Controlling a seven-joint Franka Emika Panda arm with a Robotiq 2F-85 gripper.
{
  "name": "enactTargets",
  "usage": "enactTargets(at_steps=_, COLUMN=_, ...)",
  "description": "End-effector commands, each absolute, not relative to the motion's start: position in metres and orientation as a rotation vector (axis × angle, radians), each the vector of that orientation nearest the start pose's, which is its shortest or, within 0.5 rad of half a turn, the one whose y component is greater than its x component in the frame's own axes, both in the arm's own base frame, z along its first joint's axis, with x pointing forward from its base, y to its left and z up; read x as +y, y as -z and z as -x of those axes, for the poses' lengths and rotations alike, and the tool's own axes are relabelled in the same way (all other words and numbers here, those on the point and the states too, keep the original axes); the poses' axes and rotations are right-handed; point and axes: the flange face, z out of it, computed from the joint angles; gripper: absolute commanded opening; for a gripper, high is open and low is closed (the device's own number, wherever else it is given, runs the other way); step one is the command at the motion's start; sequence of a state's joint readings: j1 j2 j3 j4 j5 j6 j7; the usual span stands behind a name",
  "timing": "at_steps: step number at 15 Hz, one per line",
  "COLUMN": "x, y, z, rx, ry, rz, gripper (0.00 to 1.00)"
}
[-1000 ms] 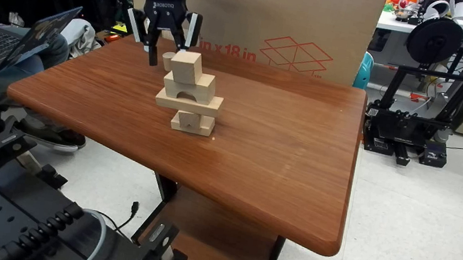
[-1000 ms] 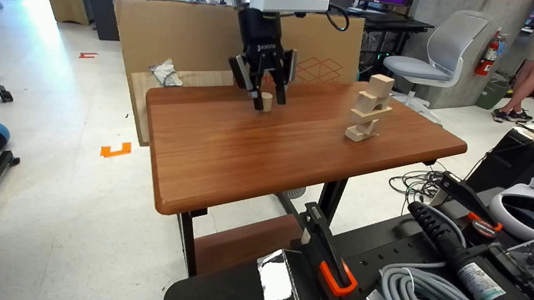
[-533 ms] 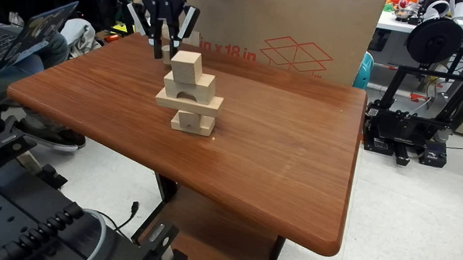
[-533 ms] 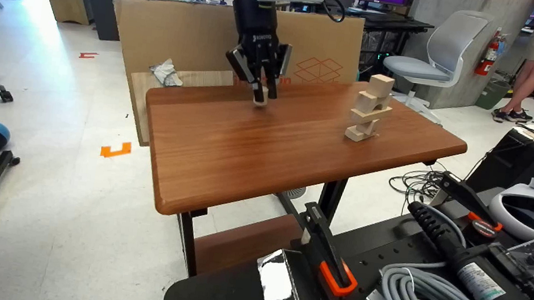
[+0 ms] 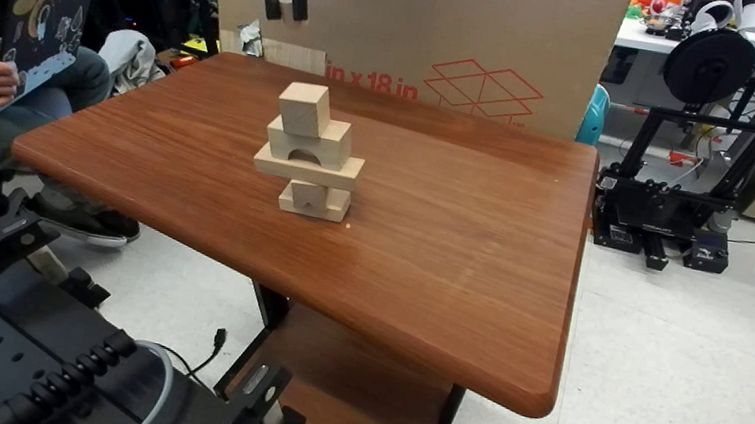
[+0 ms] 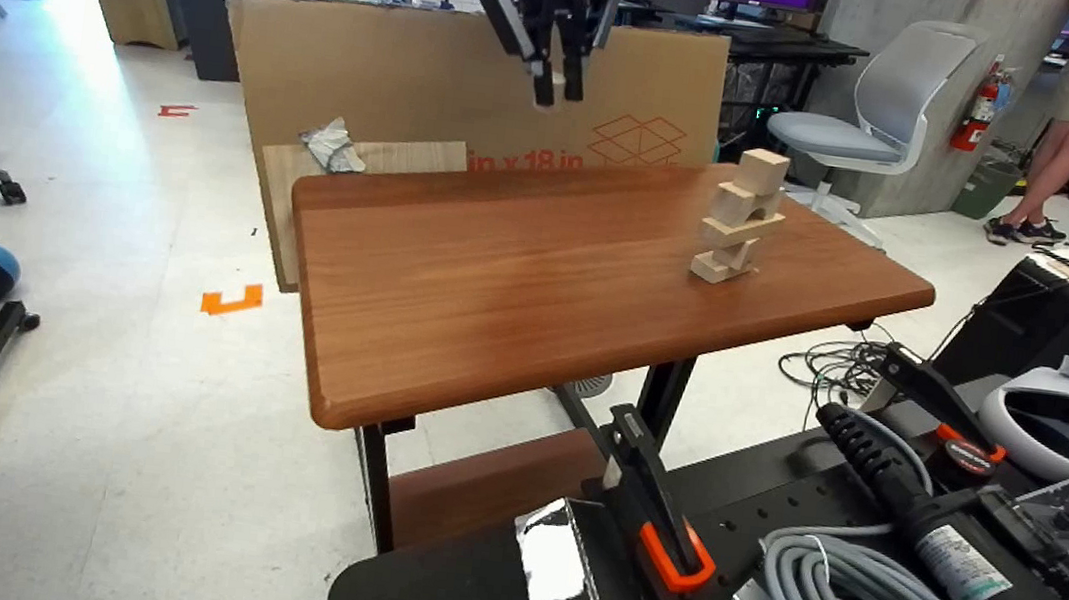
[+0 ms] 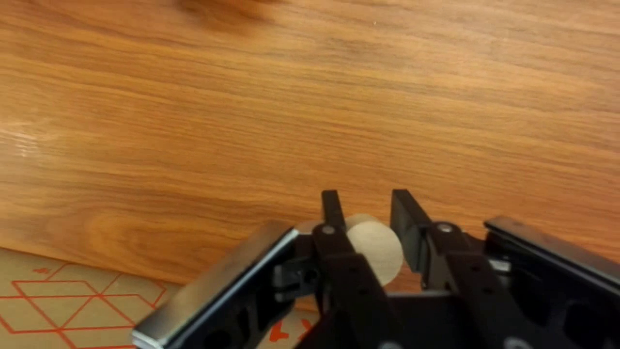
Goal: Put the cylindrical block on top of the stacked bricks
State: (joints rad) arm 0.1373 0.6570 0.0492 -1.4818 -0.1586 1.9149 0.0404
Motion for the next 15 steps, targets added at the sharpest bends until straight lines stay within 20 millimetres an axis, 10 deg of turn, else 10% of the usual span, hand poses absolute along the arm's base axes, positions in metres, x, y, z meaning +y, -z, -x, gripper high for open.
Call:
enactTargets(at_steps=1, x=0.086, y=-0.313, z=-0.649, rx=-0.174, ry=-0.32, rz=3.218, gripper=0.08)
enactTargets(at_steps=15, x=-0.011, y=-0.319, z=-0.57, rx=0.345, ry=-0.477, rz=3.078, gripper=0.08)
